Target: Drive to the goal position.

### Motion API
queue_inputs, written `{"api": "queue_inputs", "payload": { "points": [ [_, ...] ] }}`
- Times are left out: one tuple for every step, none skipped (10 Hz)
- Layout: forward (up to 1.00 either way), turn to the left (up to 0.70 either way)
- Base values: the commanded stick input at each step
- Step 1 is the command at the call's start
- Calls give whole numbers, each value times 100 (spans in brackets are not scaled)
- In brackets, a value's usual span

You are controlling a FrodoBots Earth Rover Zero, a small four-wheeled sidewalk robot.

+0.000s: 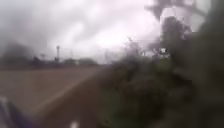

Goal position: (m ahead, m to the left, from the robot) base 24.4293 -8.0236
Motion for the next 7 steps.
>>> {"api": "queue_inputs", "payload": {
  "points": [
    [70,35],
    [70,35],
    [70,35],
    [70,35],
    [70,35],
    [70,35],
    [70,21]
  ]
}}
